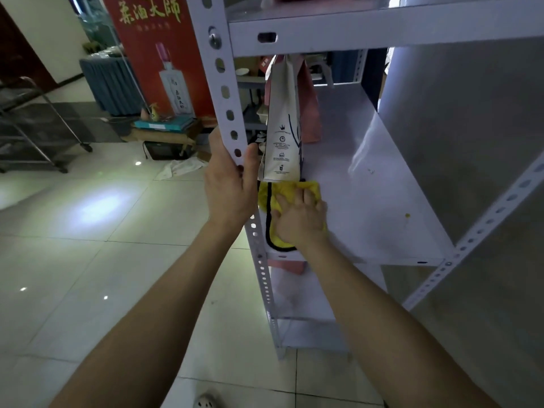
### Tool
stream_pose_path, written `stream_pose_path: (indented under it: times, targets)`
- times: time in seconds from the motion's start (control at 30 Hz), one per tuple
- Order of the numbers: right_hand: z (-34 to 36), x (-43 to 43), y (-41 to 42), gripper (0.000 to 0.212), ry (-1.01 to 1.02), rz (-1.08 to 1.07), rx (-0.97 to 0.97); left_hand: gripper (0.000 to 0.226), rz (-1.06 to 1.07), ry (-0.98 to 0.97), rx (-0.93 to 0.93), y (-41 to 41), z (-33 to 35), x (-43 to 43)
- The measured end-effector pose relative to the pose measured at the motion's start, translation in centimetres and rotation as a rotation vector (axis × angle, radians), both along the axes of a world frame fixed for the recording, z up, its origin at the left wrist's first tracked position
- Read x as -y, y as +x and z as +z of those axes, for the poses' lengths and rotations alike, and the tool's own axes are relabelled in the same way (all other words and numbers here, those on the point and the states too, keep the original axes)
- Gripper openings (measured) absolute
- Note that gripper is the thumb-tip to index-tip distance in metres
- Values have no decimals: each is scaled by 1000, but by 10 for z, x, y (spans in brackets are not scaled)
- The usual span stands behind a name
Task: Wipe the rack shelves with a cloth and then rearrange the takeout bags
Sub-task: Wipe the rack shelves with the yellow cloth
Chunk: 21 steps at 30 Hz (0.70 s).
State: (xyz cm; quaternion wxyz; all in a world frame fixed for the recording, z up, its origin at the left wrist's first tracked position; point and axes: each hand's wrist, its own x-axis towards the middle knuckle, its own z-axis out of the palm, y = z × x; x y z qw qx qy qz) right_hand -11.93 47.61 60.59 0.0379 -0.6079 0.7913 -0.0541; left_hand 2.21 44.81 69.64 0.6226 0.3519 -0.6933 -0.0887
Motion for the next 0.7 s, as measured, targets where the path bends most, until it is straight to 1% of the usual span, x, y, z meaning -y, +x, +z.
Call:
stream_pose_path:
  times: [0.07,0.13,0.2,0.3,0.4,0.47,0.6,0.63,0.7]
  targets:
    - [-10,-42,10,52,-73,-40,-54,61,3,-37,-2,1,-4,4]
    - [-18,-79,21,55,-84,-88,-86,64,-1,-33,-12,-1,-6,6]
    - [-19,-75,23,56,-45,-92,-87,65,-10,-32,-25,-3,-6,5]
    - [0,-20,15,55,-38,-72,-32,67,-21,-69,-30,-2,-4,4]
    - [12,16,11,53,32,-75,2,68,-46,-71,-24,-2,-3,3]
    - [6,7,14,52,24,-74,-26,66,-49,-94,-20,-3,-2,2]
    - [-22,-65,29,48,-154,-57,-67,60,-35,-110,-19,-4,-1,3]
    - [-27,-78,30,49,-163,-52,-57,59,-40,-113,-22,-4,-1,2]
    - [-27,-76,26,51,-139,-44,-49,60,-53,-114,-25,-5,0,0]
